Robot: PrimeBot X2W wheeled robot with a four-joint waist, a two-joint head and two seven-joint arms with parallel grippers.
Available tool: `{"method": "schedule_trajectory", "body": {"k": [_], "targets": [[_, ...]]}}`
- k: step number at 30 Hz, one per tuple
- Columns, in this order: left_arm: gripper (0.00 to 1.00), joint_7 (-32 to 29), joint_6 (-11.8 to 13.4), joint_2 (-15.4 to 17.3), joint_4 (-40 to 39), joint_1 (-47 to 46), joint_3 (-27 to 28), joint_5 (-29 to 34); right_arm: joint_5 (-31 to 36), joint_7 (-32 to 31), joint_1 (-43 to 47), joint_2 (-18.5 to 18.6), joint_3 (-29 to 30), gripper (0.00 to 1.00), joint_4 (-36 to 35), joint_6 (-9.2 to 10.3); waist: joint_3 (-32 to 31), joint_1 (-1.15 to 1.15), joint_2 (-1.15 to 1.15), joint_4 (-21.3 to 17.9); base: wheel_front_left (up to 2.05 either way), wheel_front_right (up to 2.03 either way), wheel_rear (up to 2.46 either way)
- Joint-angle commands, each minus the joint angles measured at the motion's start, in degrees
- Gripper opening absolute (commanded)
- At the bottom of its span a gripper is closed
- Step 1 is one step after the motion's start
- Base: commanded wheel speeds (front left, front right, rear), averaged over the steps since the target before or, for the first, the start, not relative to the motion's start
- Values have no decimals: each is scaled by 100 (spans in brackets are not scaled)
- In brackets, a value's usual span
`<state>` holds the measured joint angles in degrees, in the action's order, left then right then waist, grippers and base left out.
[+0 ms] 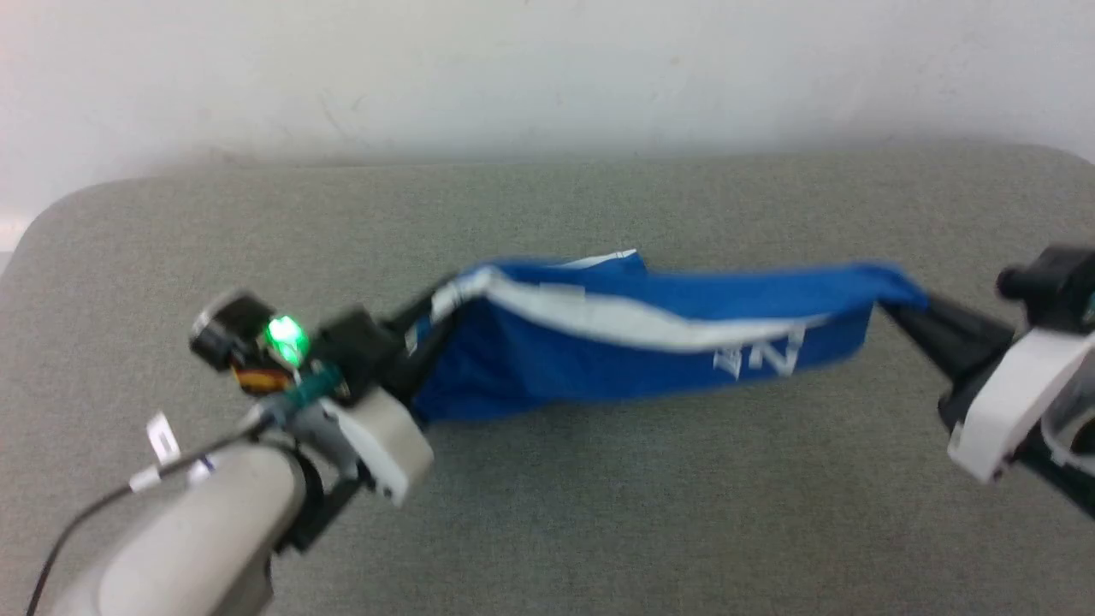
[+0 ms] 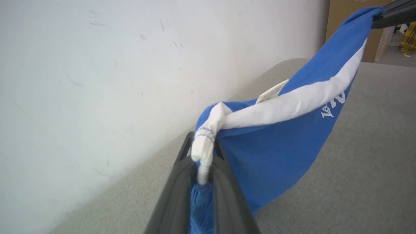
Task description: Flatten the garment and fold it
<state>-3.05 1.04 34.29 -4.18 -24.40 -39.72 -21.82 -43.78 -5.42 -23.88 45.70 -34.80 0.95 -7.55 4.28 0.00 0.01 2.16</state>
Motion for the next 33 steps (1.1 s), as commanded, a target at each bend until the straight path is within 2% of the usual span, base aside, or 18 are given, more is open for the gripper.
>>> {"method": "schedule_trajectory", "body": {"k": [1, 3, 8, 17, 24, 29, 33], "targets": [[0, 109, -64, -66, -14, -424, 197, -106, -47, 56, -287, -168, 267, 0, -62, 6, 53, 0, -1, -62, 0, 0, 0], [0, 152, -146, -108, 40, -904, 315, -46, 51, 72, -622, -324, 512, 0, -15, 6, 195, 0, -1, -109, 0, 0, 0], [0, 204, -355, -465, 469, -2313, 574, -23, 360, 82, -1747, -784, 974, 0, 386, 6, 785, 0, -1, -186, 0, 0, 0], [0, 429, -517, -1174, 1663, -5106, 770, 417, 1111, 87, -4431, -1330, 1553, 0, 1362, 6, 2238, 0, -1, -329, 0, 0, 0], [0, 1034, -425, -1543, 2846, -6826, 1033, 654, 1536, 188, -6255, -1437, 1406, 0, 2095, 6, 3033, 0, -1, -416, 0, 0, 0], [0, 1286, -424, -1576, 3286, -7298, 1154, 636, 1608, 316, -6850, -1489, 1183, 0, 2364, 6, 3232, 0, -1, -450, 0, 0, 0], [0, 1465, -469, -1470, 3578, -7233, 1132, 645, 1602, 530, -6863, -1538, 869, 0, 2565, 6, 3243, 0, -1, -472, 0, 0, 0]]}}
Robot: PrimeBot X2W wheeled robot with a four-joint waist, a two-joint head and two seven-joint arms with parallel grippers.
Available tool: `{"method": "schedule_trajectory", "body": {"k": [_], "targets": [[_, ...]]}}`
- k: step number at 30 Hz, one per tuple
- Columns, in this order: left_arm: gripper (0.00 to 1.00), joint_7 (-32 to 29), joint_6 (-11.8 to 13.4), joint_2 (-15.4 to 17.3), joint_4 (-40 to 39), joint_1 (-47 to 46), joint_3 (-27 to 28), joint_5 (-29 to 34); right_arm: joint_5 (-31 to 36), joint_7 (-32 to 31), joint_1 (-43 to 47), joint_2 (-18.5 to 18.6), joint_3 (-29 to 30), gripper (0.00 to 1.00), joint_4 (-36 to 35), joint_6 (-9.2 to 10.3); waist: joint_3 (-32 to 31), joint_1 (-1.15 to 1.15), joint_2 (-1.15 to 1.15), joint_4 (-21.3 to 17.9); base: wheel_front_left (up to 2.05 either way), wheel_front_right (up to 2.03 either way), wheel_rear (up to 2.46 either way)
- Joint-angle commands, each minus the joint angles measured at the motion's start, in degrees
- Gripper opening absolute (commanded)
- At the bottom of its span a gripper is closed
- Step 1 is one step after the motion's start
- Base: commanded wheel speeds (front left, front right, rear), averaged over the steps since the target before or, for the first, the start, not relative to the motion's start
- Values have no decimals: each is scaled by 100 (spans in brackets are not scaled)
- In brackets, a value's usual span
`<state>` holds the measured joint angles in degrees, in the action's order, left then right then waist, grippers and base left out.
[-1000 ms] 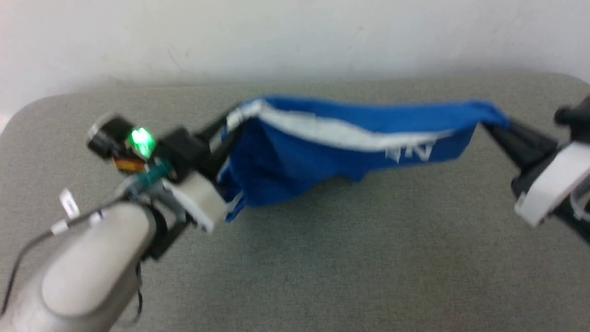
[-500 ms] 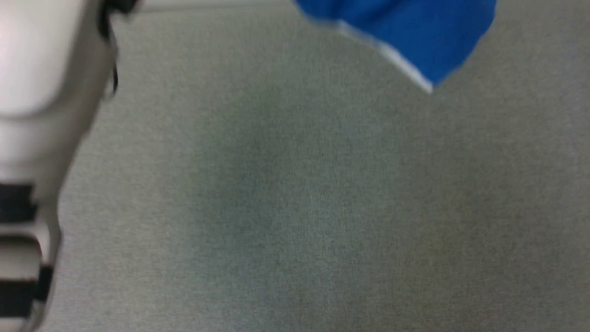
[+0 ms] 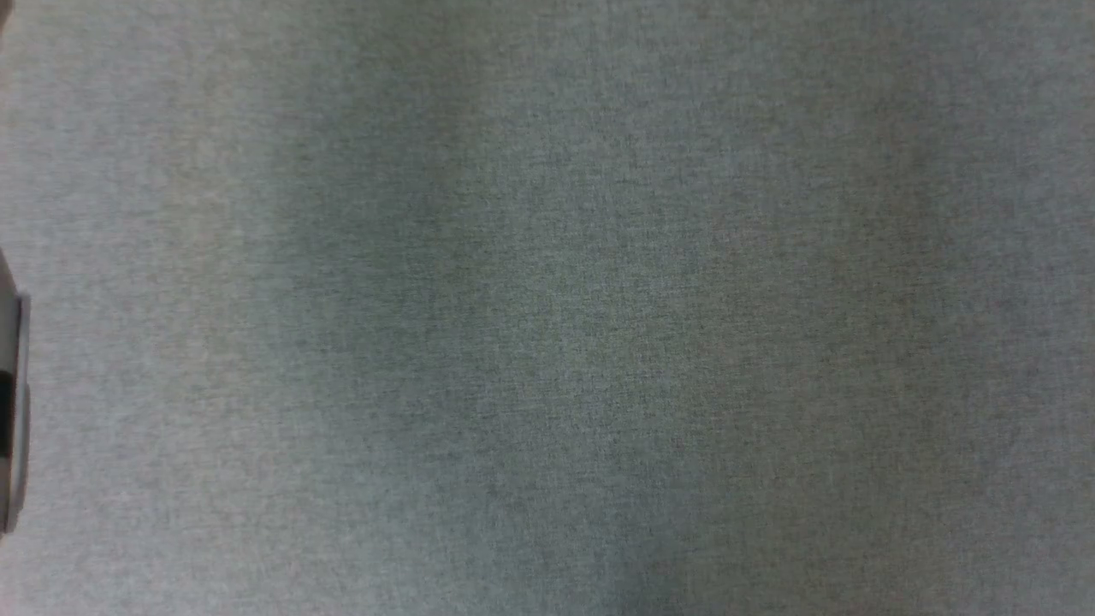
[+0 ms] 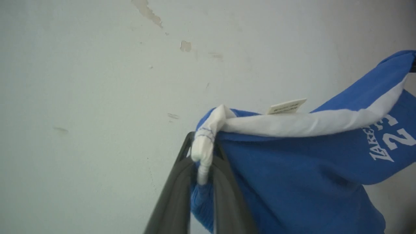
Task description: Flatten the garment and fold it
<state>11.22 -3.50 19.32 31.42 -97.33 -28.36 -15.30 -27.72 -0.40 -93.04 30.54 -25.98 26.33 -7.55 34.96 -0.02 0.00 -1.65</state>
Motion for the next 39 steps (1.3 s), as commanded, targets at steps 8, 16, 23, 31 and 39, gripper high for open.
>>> {"method": "schedule_trajectory", "body": {"k": [8, 16, 23, 31, 39], "targets": [[0, 288, 81, 287, 1, 2121, -290, -92, -272, 767, 1610, 113, -898, 0, 176, 6, -292, 2, 0, -49, 0, 0, 0], [0, 365, 483, 568, -814, 5138, -605, -252, -721, 1215, 3863, 639, -1617, 0, -369, 6, -1180, 2, 0, 31, 0, 0, 0], [0, 244, 697, 935, -1537, 6917, -985, -311, -852, 906, 5548, 1067, -1934, 0, -1057, 6, -2032, 2, 0, 21, 0, 0, 0], [0, -158, 1156, 1348, -2121, 8493, -1156, -537, -996, 407, 7392, 1263, -1927, 0, -1813, 6, -2798, 2, 0, -42, 0, 0, 0], [0, -506, 1580, 1643, -2881, 9612, -1272, -728, -891, 119, 9204, 1095, -1021, 0, -2462, 6, -3126, 2, 0, 50, 0, 0, 0]]}}
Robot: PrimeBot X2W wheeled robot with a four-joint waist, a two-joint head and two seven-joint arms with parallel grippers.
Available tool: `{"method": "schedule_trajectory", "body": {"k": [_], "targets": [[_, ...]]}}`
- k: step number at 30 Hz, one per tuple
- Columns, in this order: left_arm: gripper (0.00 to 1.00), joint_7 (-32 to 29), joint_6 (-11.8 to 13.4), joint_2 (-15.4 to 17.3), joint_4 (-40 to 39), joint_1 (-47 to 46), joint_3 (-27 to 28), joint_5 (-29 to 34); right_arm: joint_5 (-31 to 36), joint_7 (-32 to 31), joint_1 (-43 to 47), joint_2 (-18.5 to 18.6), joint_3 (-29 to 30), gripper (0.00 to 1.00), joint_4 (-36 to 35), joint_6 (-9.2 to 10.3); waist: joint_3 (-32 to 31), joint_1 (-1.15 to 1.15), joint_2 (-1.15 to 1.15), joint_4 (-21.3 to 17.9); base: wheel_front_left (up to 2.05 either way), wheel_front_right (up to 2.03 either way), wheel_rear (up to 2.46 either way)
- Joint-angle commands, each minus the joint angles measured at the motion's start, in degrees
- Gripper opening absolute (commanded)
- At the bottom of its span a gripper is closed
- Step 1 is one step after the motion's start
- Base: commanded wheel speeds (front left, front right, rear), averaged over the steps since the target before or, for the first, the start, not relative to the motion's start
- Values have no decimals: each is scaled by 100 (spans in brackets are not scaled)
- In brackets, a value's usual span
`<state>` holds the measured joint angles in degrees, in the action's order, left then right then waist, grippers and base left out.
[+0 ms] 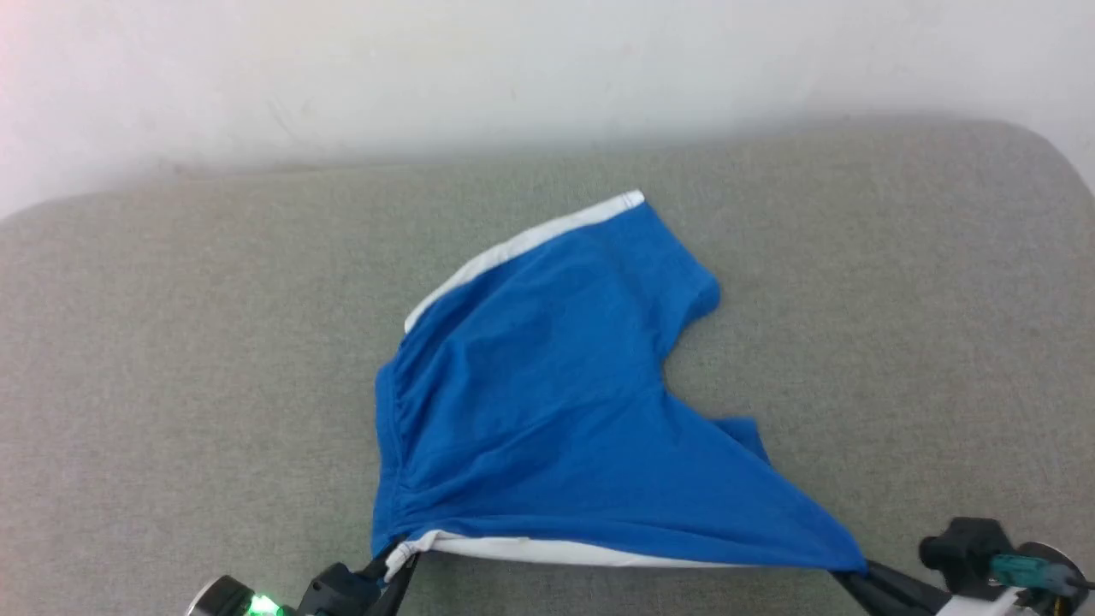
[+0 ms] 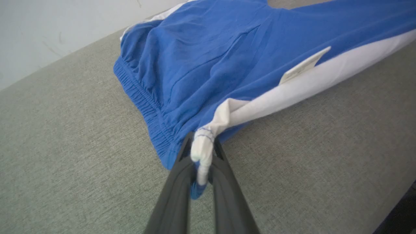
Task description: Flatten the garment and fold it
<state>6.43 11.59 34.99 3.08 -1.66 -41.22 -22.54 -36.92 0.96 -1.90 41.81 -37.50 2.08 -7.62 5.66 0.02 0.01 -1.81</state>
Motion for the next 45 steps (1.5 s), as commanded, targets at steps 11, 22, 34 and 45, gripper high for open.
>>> {"method": "schedule_trajectory", "body": {"k": [11, 22, 34, 45], "targets": [[0, 207, -37, -130, -12, -842, 127, 194, 1098, -450, -583, -459, 1179, 0, -424, 13, -3, -2, -1, 283, 0, 0, 0], [0, 586, -95, -707, 965, -2125, 421, 179, 1058, -1287, -3411, -540, 259, 0, 730, 13, 1110, -2, -1, 616, 0, 0, 0], [0, 695, -28, -1344, 1493, -3332, 470, 312, 708, -1632, -6209, -980, -674, 0, 2790, 13, 2582, -2, -1, 1171, 0, 0, 0], [73, 744, -134, -1529, 1843, -3470, 263, 365, 223, -1260, -6705, -1288, -1747, 38, 4084, 13, 2495, -2, -1, 1276, 0, 0, 0]]}}
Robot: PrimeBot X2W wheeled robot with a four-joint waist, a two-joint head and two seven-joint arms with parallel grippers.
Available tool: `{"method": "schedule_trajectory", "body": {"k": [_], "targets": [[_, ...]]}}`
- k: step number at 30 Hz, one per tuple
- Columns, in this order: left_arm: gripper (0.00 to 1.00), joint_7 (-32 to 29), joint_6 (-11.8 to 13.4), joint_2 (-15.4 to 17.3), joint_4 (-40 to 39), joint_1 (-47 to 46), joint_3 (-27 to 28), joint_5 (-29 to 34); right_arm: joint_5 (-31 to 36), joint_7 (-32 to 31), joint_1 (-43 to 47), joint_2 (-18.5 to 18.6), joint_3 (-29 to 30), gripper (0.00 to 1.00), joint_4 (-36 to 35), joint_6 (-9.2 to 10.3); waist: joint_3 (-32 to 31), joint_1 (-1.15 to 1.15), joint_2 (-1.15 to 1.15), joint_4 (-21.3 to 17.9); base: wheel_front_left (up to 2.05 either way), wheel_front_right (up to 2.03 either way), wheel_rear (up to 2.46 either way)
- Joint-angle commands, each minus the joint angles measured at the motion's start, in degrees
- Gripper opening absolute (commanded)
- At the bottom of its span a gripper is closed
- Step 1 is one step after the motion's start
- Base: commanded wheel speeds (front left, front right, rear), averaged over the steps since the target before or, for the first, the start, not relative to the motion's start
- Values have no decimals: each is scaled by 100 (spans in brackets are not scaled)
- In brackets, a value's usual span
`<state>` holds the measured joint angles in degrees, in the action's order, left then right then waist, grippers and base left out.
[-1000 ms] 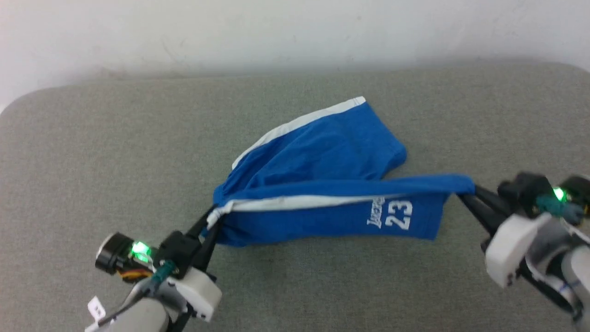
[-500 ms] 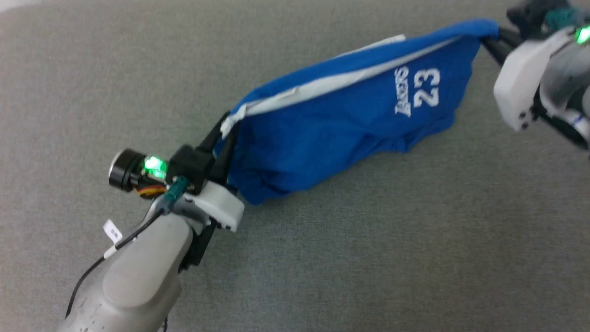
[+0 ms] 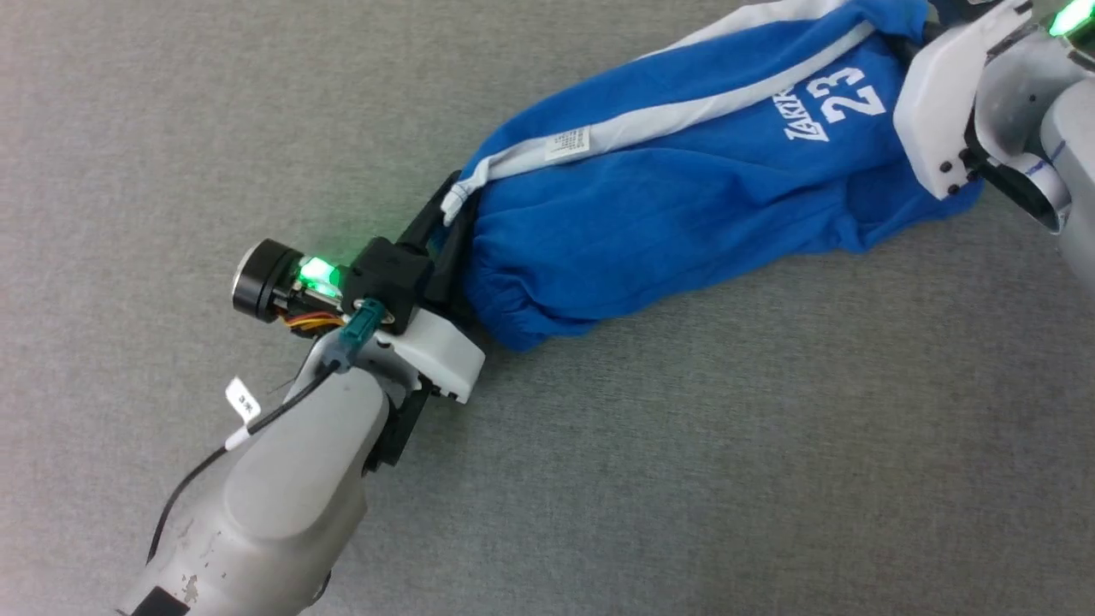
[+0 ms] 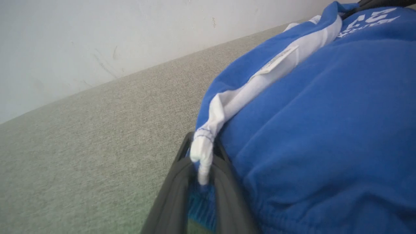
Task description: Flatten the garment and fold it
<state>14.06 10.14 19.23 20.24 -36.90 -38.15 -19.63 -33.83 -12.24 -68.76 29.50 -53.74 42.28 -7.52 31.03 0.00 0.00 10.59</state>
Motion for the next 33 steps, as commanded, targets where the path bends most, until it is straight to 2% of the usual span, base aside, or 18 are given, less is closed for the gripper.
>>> {"method": "schedule_trajectory", "body": {"k": [1, 5, 9, 15, 19, 23, 30, 33], "targets": [[100, 0, 47, 50, 91, 56, -43, 110, -168, 113, -50, -43, -192, 100, 71, 3, -106, 0, 0, 28, 0, 0, 0], [100, 42, 157, 111, -100, 126, -32, 216, -419, 152, -169, 82, -447, 100, -45, 3, -325, 0, 0, -22, 0, 0, 0], [100, 77, 444, 250, -533, 316, 53, 410, -906, -204, -368, 481, -858, 100, -508, 3, -626, 0, 0, -72, 0, 0, 0], [100, 88, 725, 427, -1140, 659, 142, 536, -1610, -1468, -739, 1303, -1534, 100, -1438, 3, -904, 0, 0, -30, 0, 0, 0], [100, 89, 804, 470, -1393, 775, 172, 527, -2054, -2405, -748, 1626, -1756, 100, -1843, 3, -906, 0, 0, 52, 0, 0, 0], [100, 88, 831, 461, -1496, 811, 175, 495, -2454, -2802, -533, 1624, -1780, 100, -1734, 3, -787, 0, 0, 129, 0, 0, 0], [100, 60, 743, 380, -1420, 686, 83, 466, -2841, -2610, 197, 1190, -1666, 100, -886, 3, -585, 0, 0, 278, 0, 0, 0], [100, -1, 686, 403, -1360, 618, 52, 459, -2851, -2519, 447, 1065, -1736, 100, -749, 3, -606, 0, 0, 278, 0, 0, 0]]}}
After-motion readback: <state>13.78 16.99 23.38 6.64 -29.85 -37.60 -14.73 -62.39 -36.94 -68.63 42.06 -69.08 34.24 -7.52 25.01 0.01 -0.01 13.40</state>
